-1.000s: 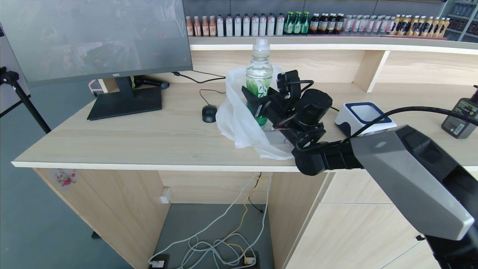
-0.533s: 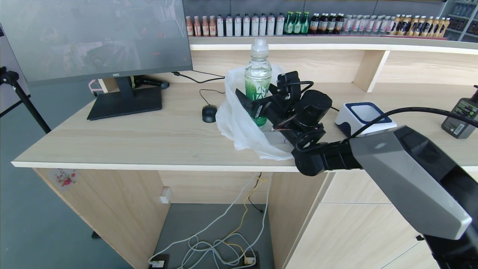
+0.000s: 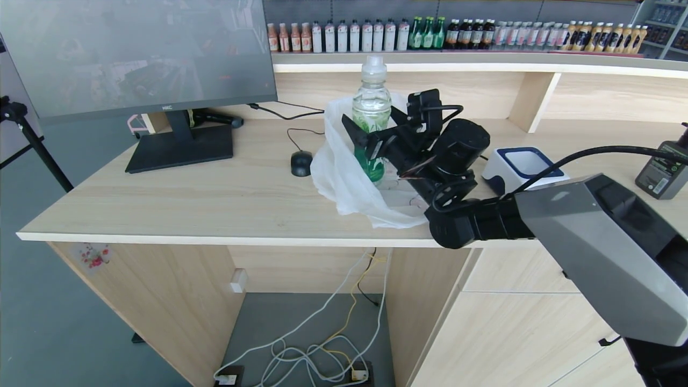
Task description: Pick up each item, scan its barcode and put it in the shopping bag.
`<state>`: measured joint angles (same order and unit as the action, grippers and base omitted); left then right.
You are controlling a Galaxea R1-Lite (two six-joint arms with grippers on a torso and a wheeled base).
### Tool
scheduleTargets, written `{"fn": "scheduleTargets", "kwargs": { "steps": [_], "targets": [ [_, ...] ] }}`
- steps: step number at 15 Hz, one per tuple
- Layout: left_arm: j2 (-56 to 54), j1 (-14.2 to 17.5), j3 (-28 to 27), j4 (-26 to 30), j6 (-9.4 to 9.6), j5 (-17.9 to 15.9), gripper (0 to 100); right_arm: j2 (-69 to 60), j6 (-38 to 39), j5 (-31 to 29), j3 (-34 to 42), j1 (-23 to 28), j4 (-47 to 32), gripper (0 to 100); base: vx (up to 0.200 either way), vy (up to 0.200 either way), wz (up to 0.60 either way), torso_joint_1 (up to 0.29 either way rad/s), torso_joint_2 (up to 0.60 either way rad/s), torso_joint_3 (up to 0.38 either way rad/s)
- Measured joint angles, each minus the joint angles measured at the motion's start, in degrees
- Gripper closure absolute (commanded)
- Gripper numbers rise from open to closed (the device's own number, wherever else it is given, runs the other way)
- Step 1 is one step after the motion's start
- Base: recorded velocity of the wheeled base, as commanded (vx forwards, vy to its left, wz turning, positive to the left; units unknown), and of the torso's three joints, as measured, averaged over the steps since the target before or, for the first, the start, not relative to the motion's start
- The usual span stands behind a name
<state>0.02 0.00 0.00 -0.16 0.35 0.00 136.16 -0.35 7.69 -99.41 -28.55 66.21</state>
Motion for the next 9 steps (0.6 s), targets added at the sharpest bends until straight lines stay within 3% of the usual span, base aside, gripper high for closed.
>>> {"fn": "scheduleTargets", "kwargs": {
  "steps": [5,9],
  "targets": [
    [0.00,0.00,0.00,0.02,0.00,0.00,0,-6.28,-0.11,-0.12,10.74,-0.33,6.11,0,0.000,0.000,0.00,0.000,0.00,0.000],
    [0.00,0.00,0.00,0.00,-0.02,-0.02,0,-12.37,-0.09,-0.09,31.28,-0.63,17.32,0,0.000,0.000,0.00,0.000,0.00,0.000]
  ]
}}
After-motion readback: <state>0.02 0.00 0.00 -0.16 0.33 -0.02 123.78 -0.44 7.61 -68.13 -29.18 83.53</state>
